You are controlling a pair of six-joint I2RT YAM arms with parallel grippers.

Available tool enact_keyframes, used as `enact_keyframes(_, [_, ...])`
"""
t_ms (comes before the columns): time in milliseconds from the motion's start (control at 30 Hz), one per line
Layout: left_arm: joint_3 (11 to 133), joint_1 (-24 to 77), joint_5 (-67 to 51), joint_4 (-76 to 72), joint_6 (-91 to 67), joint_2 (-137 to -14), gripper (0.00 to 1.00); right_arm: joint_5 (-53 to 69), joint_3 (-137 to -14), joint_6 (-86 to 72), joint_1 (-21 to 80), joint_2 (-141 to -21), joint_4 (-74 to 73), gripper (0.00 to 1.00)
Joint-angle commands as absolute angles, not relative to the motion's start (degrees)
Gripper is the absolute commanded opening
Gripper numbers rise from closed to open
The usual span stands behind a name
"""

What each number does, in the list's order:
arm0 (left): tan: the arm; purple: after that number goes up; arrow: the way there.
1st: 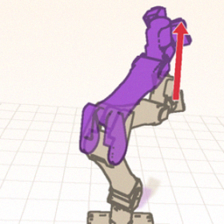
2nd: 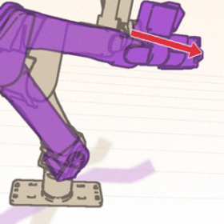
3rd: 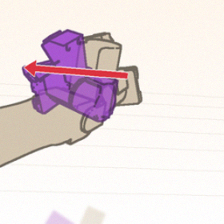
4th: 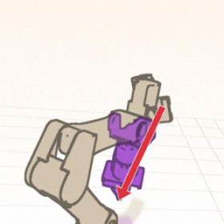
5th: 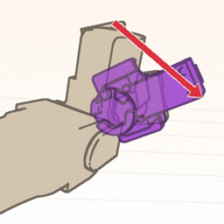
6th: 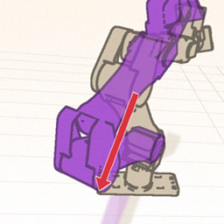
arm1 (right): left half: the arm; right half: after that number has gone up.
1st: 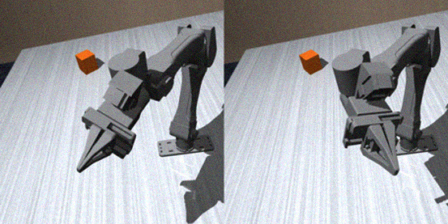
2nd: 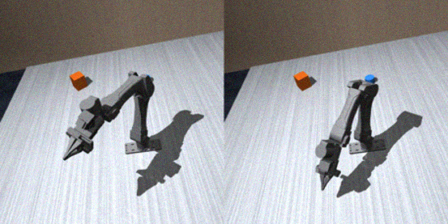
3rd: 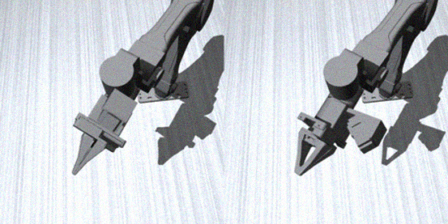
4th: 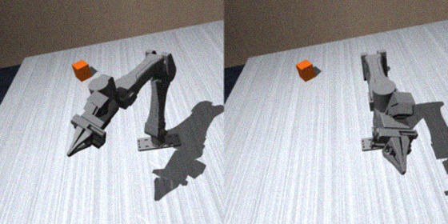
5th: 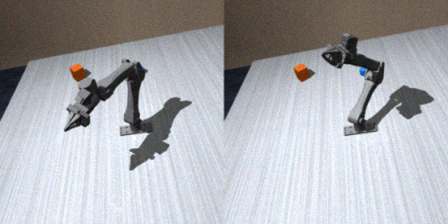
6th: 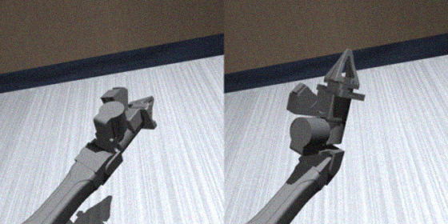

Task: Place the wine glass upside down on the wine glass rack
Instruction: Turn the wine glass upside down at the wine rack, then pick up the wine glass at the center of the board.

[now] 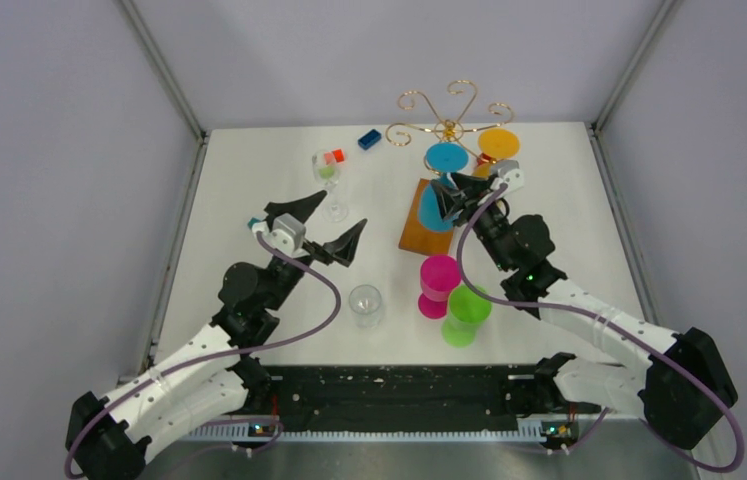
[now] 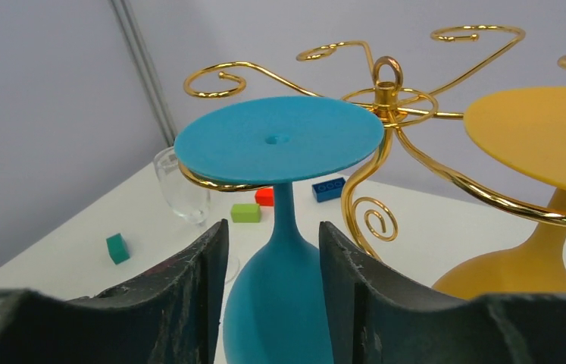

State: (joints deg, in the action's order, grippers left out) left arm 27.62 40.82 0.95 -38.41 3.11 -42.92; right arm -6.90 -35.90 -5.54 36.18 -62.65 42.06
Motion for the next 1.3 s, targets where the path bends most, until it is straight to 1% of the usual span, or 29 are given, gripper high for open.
enact_keyframes(0, [29.8,41.0,2.6,-39.7,2.1,-42.5,0.98,-4.5,-37.3,-4.7,35.6,-61.8,42.5,0.48])
enact_keyframes(133, [29.7,41.0,5.7,-39.5,0.3,-41.9,0.98,-2.7,-37.0,-4.3,35.6,-59.9,40.5,0.53])
enact_keyframes(267, [30.3,41.0,11.6,-37.0,-5.7,-41.3,0.97,-1.2,-35.8,-4.2,35.6,-56.6,38.8,0.55])
enact_keyframes(433, [34.5,40.9,17.9,-25.0,-12.8,-40.9,0.97,-0.4,-34.3,-4.3,35.6,-51.4,35.8,0.57])
enact_keyframes(500, [35.9,40.9,18.4,-20.9,-14.9,-40.9,0.99,-0.3,-33.8,-4.2,35.6,-49.6,34.6,0.57])
enact_keyframes(700, [39.3,40.9,17.9,-9.5,-19.0,-41.5,0.99,-0.5,-32.1,-4.8,35.6,-44.4,31.2,0.58])
enact_keyframes(933, [41.5,40.9,19.6,-1.6,-22.1,-42.6,0.98,-3.8,-32.1,-5.6,35.6,-41.6,28.6,0.58])
enact_keyframes(1033, [43.7,40.9,18.5,0.6,-22.5,-43.9,0.95,-4.7,-32.2,-5.9,35.6,-40.8,27.5,0.58])
enact_keyframes(1100, [45.2,40.8,16.2,2.3,-22.2,-45.4,0.91,-5.1,-32.6,-6.1,35.6,-40.5,26.3,0.58])
enact_keyframes(1133, [45.9,40.8,14.6,2.8,-22.1,-46.3,0.87,-5.3,-33.0,-6.1,35.6,-40.5,25.0,0.58])
enact_keyframes(1167, [46.4,40.8,13.0,3.0,-21.8,-47.2,0.85,-5.6,-33.5,-6.3,35.6,-40.6,24.2,0.58])
enact_keyframes(1267, [47.7,40.9,6.1,3.2,-21.1,-49.7,0.83,-8.6,-35.6,-7.7,35.6,-40.7,19.0,0.58])
